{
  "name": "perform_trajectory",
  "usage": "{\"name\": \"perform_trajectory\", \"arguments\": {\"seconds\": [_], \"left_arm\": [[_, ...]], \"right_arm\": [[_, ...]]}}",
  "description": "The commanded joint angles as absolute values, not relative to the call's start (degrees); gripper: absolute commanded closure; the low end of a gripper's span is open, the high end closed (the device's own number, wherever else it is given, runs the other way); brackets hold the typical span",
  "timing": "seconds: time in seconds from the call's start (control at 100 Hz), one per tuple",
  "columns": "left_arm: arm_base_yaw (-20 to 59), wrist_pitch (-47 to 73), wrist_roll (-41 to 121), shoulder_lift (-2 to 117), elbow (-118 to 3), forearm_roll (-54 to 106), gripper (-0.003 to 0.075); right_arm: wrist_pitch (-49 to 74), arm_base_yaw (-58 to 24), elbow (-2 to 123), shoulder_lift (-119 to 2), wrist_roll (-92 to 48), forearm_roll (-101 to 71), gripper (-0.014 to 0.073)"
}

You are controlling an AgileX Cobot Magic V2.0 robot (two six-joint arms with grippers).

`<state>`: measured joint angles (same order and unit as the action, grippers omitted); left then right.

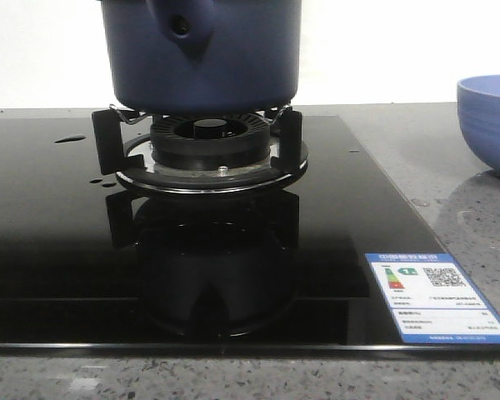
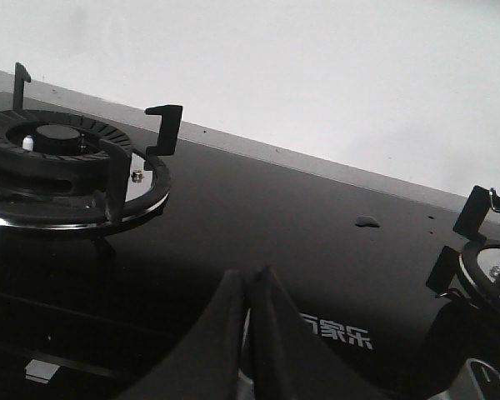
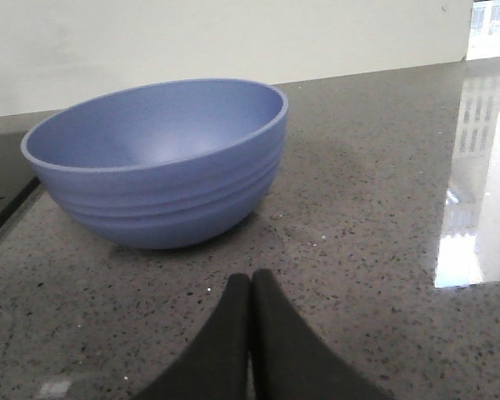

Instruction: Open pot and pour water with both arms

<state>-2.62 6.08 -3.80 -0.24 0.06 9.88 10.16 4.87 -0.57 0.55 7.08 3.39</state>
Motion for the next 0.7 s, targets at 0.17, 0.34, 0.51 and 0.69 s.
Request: {"name": "perform_trajectory", "arguments": {"seconds": [0.17, 0.34, 0.51, 0.69], "left_arm": [[-2.28, 2.06, -4.27, -1.71, 2.00, 10.44, 0.0739], [-2.28, 1.95, -4.27, -1.71, 2.00, 10.44, 0.0739], [-2.28, 1.95, -4.27, -1.71, 2.00, 10.44, 0.0739], [-2.28, 1.95, -4.27, -1.71, 1.90, 15.00, 0.0739]], "right_arm": [[6.17, 4.87, -2.12, 1.42, 7.28, 3.43, 0.0660], [6.07, 4.87, -2.12, 1.42, 7.28, 3.43, 0.0660], [5.93, 4.87, -2.12, 1.42, 7.28, 1.39, 0.0660], [3.79, 4.87, -2.12, 1.42, 7.28, -9.85, 0.0660]]}}
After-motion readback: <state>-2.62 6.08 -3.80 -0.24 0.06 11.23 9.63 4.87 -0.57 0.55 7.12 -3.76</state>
